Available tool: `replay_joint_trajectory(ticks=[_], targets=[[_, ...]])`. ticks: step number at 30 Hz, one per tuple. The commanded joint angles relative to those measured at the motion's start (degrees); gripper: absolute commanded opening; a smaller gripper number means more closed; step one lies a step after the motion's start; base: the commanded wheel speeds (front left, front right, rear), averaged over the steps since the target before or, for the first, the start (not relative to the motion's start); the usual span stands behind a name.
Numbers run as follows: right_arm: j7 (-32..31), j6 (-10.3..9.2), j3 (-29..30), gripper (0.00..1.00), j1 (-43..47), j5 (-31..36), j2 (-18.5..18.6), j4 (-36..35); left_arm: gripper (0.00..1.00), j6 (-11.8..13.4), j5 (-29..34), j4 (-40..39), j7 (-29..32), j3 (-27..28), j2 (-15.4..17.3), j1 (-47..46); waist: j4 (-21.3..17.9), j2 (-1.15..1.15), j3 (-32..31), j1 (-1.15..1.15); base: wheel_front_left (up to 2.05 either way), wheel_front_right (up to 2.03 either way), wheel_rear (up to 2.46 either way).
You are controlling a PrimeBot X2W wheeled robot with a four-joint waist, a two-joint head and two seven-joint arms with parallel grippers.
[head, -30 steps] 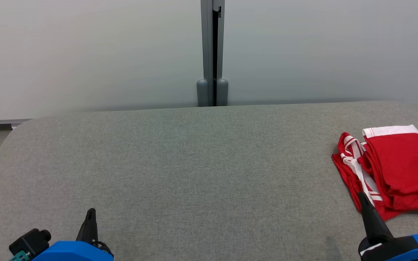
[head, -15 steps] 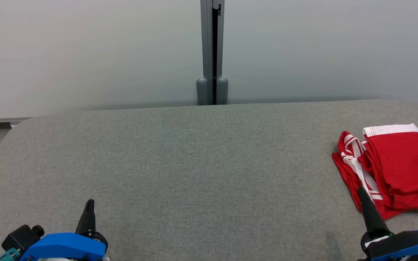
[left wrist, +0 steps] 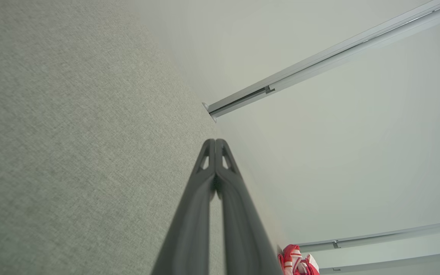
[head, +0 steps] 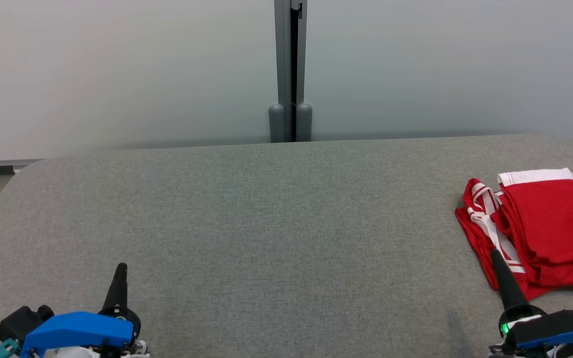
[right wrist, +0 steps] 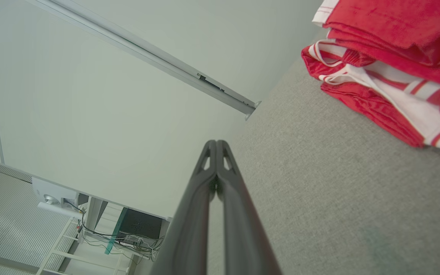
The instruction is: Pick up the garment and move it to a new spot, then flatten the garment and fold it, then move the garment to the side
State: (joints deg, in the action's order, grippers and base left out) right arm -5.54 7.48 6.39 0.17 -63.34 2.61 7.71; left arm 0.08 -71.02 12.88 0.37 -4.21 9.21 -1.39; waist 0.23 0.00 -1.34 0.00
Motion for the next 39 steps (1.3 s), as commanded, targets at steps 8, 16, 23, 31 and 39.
replay_joint_trajectory(ticks=[8, 16, 23, 31, 39], targets=[[-0.30, 0.02, 0.13, 0.00, -2.25, -5.36, 0.34, 0.83, 0.00, -1.64, -4.07, -0.12, 1.05, 2.18, -0.89, -2.00, -0.03, 0.00, 0.20, 0.00, 0.00, 0.00, 0.00], [-0.43, 0.02, 0.14, 0.00, -3.12, -9.83, 0.35, 1.85, 0.00, -2.83, -7.37, 0.12, 1.93, 3.72, -1.85, -2.61, -0.06, 0.00, 0.40, 0.00, 0.00, 0.00, 0.00], [-0.55, 0.02, 0.15, 0.00, -3.84, -13.46, 0.37, 2.74, 0.00, -3.78, -10.07, 0.32, 2.66, 5.05, -2.66, -3.12, -0.09, 0.00, 0.58, 0.00, 0.00, 0.00, 0.00], [-0.64, 0.02, 0.16, 0.00, -4.63, -17.35, 0.38, 3.62, 0.00, -4.80, -12.97, 0.54, 3.52, 6.45, -3.50, -3.69, -0.12, 0.00, 0.79, 0.00, 0.00, 0.00, 0.00], [-0.73, 0.02, 0.17, 0.00, -5.34, -20.99, 0.39, 4.55, 0.00, -5.74, -15.70, 0.74, 4.20, 7.72, -4.33, -4.15, -0.15, 0.00, 0.99, 0.00, 0.00, 0.00, 0.00]])
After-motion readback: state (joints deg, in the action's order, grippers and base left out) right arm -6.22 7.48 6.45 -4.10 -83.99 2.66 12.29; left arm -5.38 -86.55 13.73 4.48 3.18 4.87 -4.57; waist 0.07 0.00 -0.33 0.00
